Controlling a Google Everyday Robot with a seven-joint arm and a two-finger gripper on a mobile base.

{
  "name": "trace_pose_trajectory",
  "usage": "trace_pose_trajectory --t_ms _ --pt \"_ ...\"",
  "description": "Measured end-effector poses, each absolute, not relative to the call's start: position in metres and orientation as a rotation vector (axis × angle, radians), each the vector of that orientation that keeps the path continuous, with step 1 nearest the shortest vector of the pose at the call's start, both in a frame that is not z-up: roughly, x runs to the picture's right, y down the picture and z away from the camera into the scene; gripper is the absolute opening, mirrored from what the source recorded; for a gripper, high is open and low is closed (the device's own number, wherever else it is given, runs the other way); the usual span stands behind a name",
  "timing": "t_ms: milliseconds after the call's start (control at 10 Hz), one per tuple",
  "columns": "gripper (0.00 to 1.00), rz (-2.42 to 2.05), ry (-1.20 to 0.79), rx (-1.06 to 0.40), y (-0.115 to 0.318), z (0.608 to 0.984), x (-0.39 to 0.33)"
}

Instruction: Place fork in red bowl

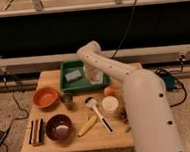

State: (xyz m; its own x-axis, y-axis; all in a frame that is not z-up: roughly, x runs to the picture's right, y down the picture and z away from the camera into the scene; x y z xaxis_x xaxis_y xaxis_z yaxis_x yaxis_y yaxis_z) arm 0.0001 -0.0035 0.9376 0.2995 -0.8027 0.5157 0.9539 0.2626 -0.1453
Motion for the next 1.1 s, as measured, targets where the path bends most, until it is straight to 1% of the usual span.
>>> trace_pose_trajectory --t_ms 200,400,700,1000,1100 --pt "0.00 -1.224 -0.383 -0.447 -0.013 0.919 0.001" --pt "0.00 -1.244 -0.403 -0.399 -0.013 0.883 -0.003" --pt "0.00 -1.305 -0.444 -0.337 0.000 0.828 -0.012" --pt "0.00 -1.356 -0.503 -0.297 0.009 0.796 -0.025" --pt "0.00 -1.358 -0.502 -0.298 0.009 0.796 -0.025"
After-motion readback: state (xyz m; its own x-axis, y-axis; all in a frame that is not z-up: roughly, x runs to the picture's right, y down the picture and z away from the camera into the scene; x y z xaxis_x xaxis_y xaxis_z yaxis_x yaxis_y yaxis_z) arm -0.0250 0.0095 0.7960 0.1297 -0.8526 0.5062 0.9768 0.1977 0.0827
